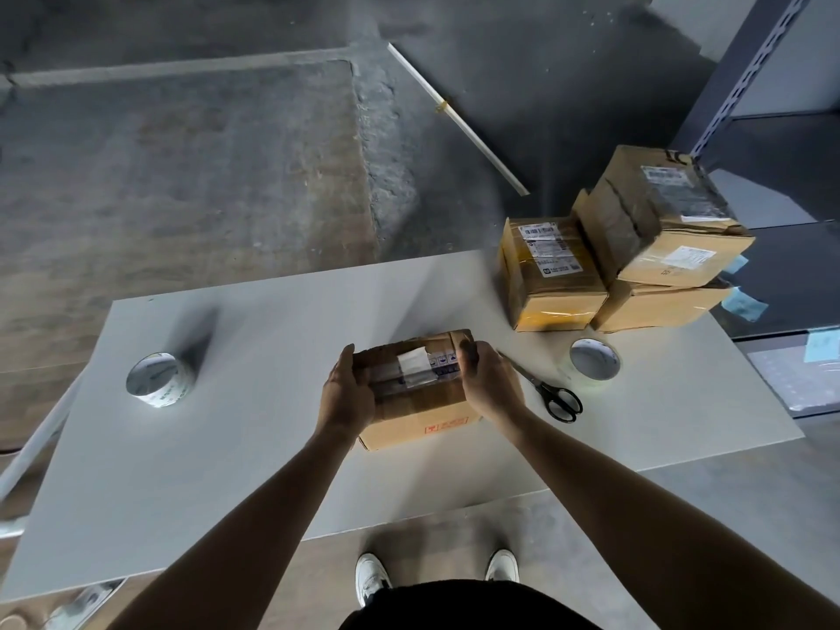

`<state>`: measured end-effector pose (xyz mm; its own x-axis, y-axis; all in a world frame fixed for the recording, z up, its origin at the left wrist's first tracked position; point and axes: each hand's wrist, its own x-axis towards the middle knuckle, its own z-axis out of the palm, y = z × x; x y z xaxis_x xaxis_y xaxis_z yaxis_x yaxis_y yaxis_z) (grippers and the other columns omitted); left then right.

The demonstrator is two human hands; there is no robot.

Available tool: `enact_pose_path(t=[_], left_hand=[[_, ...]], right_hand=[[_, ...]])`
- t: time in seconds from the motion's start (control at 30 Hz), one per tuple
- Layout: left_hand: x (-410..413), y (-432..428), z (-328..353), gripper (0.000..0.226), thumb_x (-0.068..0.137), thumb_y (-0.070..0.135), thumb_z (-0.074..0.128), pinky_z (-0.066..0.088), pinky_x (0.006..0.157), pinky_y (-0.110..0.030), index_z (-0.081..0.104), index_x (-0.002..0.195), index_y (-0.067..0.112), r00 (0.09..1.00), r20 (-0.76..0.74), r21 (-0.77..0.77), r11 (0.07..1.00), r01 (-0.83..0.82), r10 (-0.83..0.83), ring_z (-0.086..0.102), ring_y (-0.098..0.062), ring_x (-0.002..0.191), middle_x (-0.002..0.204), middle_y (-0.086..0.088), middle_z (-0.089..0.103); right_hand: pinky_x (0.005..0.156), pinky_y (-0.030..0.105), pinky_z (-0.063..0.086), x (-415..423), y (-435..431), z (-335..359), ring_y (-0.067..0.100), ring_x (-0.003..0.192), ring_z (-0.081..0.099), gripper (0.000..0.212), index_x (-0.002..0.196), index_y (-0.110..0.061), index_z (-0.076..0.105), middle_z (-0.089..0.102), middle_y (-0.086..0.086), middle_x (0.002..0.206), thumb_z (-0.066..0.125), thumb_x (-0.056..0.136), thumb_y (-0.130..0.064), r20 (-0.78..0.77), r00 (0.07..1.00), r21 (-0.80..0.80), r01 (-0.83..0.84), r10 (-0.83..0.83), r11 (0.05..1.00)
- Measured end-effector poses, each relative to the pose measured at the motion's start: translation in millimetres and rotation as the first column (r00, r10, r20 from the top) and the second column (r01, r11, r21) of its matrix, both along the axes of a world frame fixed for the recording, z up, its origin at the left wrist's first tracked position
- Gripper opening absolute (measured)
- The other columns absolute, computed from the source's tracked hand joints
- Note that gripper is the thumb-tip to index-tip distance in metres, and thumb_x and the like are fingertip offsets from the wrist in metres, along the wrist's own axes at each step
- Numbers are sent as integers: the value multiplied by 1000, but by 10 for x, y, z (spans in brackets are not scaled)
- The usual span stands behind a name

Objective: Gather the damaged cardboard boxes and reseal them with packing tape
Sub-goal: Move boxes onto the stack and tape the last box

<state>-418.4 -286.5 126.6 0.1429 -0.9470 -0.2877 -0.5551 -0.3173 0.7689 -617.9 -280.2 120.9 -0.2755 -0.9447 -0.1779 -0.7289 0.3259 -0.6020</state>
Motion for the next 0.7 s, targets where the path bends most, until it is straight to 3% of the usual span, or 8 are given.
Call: enact_pose_path(t=[0.1,0.17,0.3,0.4,0.47,0.57,0.7], left_hand=[[-5,7,31,53,106,19,31,43,106,-43,18,157,19,998,51,0,1000,31,-31,44,-35,133,151,-14,42],[-40,9,45,62,106,32,37,43,106,-43,10,158,13,997,57,-9,998,59,-58,43,-37,133,153,-18,36],[-173,21,89,107,80,72,59,51,96,-47,6,154,15,989,126,99,993,65,-77,45,-38,129,146,-17,32],[-256,34,117,113,64,83,64,54,87,-49,17,143,17,974,218,135,990,35,-64,51,-39,117,130,-14,40],[-257,34,94,107,66,82,63,55,84,-50,21,139,16,972,231,127,992,20,-49,53,-38,114,127,-14,42],[-221,20,71,85,83,63,64,54,87,-53,24,141,15,986,162,88,996,16,-30,55,-40,114,128,-15,42],[-132,-4,59,68,98,39,56,47,91,-42,22,151,12,994,109,56,998,25,-31,51,-38,120,137,-18,42]], right_hand=[[69,33,44,-17,-17,75,29,93,63,41,120,-10,53,68,15,114,25,108,-37,7,1000,39,-19,18,999],[71,35,47,-24,-30,104,28,90,61,47,126,-10,47,65,14,117,25,106,-46,56,998,107,-20,14,994],[82,39,53,89,9,88,30,103,61,85,135,-15,26,53,10,119,51,83,-78,-1,997,180,-74,76,981],[83,39,52,165,37,42,30,104,60,91,130,-18,25,51,8,116,59,74,-80,20,1000,175,-8,5,984],[84,40,54,173,19,-5,29,104,60,86,129,-17,26,52,9,116,60,77,-77,33,999,178,4,-10,984],[78,37,53,130,3,-15,27,99,61,68,126,-14,30,55,10,115,57,88,-64,45,999,140,-1,-6,990],[69,33,49,36,-10,-14,23,90,62,48,123,-11,38,62,9,110,51,98,-50,115,993,126,9,-24,992]])
